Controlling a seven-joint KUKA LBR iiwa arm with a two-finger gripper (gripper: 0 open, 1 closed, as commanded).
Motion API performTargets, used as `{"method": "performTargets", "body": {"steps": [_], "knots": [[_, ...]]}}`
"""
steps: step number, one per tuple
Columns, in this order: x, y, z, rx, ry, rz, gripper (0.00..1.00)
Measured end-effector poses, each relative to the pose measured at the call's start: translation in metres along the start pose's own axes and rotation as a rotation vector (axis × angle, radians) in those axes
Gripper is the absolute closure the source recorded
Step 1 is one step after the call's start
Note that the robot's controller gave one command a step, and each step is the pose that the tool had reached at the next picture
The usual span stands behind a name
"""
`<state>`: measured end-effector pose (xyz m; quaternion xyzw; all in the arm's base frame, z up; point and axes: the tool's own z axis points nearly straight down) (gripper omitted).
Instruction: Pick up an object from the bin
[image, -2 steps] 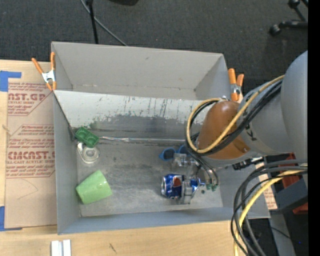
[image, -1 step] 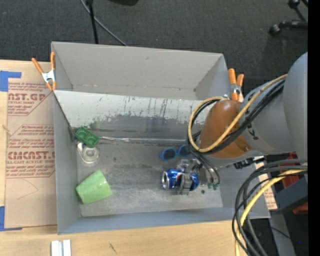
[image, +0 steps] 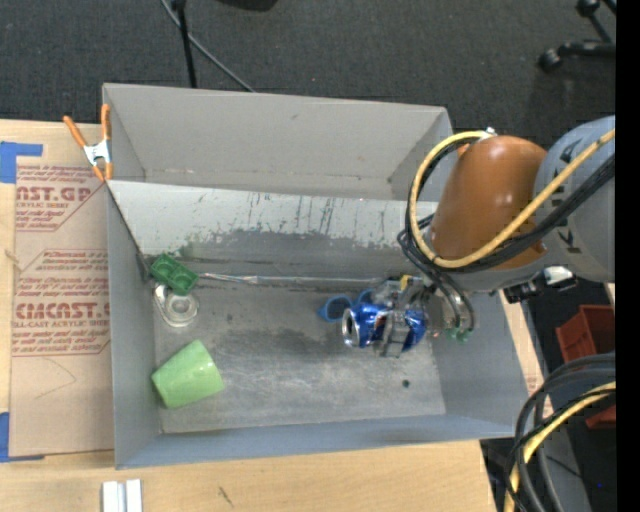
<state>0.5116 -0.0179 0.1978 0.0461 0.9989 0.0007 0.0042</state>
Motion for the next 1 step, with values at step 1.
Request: {"method": "performTargets", "body": {"steps": [1], "knots": [[-0.0078,-0.0392,-0.0764,0.003,-0.003,0.022,1.0]]}}
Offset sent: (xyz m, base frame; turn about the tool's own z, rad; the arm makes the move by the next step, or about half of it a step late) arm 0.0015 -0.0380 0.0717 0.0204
